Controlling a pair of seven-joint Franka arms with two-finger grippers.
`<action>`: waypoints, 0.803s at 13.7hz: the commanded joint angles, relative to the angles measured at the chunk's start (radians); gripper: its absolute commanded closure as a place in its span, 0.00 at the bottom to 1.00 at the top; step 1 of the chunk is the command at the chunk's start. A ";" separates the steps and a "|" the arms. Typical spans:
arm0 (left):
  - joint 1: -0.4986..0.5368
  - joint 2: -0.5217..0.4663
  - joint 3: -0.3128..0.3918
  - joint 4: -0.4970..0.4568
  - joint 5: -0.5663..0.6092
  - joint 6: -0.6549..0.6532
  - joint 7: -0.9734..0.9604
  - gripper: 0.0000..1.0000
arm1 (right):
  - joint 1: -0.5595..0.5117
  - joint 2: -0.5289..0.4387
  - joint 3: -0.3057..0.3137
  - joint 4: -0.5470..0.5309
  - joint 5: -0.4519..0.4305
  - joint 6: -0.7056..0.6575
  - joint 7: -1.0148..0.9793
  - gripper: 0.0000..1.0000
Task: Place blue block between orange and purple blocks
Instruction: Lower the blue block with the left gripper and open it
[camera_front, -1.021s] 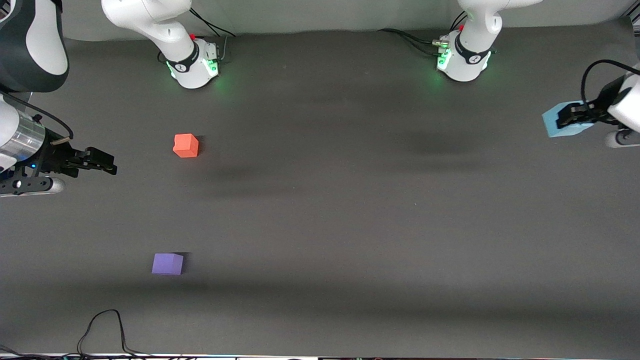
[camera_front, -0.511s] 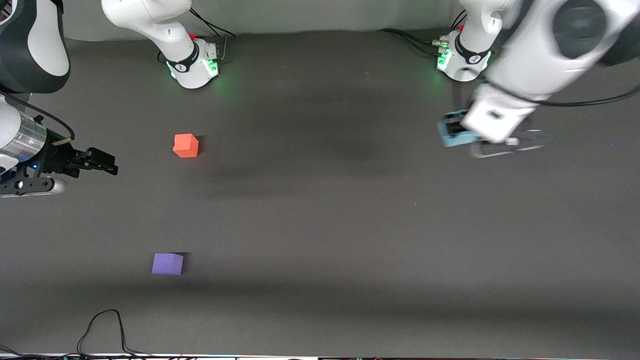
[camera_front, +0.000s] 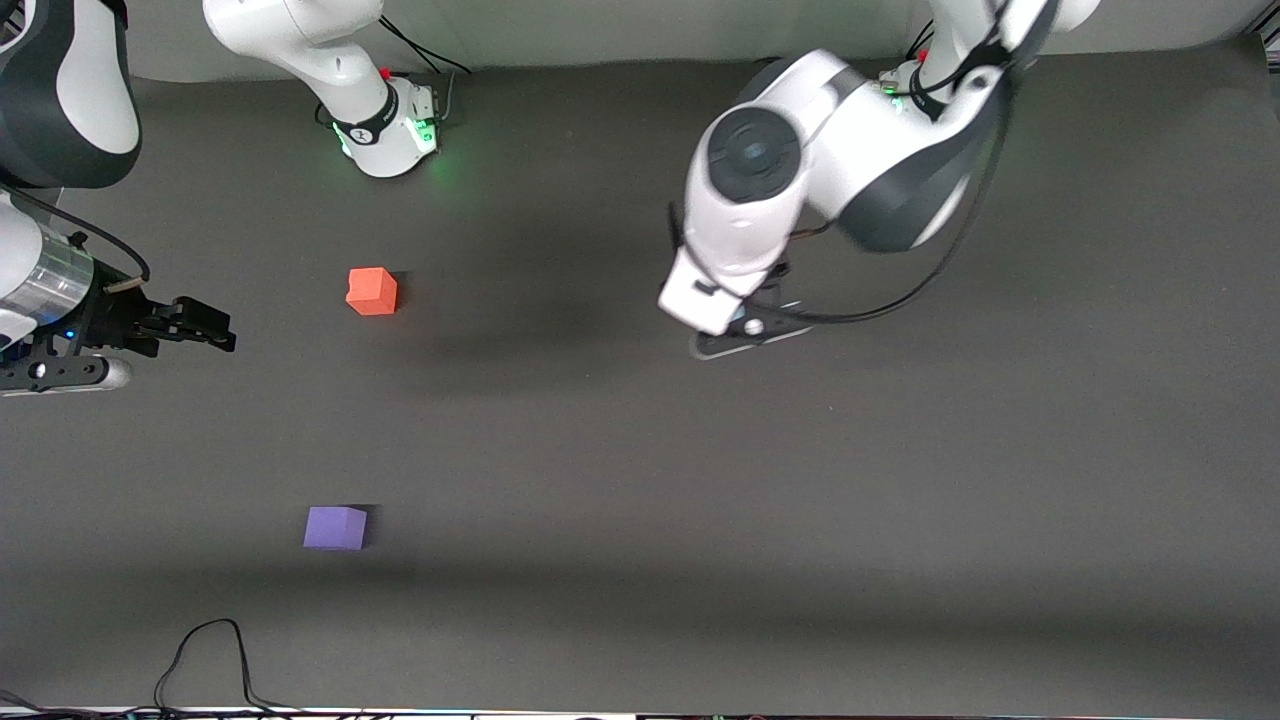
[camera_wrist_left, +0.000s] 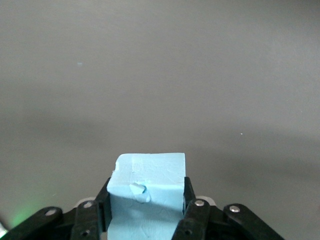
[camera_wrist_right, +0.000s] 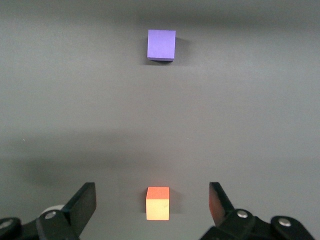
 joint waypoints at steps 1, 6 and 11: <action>-0.044 0.115 0.012 0.049 0.026 0.057 -0.024 0.75 | 0.008 0.009 -0.003 -0.003 -0.019 0.018 0.000 0.00; -0.109 0.287 0.020 -0.059 0.098 0.385 -0.088 0.76 | 0.010 0.023 -0.001 -0.003 -0.016 0.025 0.000 0.00; -0.115 0.364 0.021 -0.077 0.127 0.461 -0.085 0.75 | 0.010 0.023 -0.001 -0.003 -0.015 0.027 0.000 0.00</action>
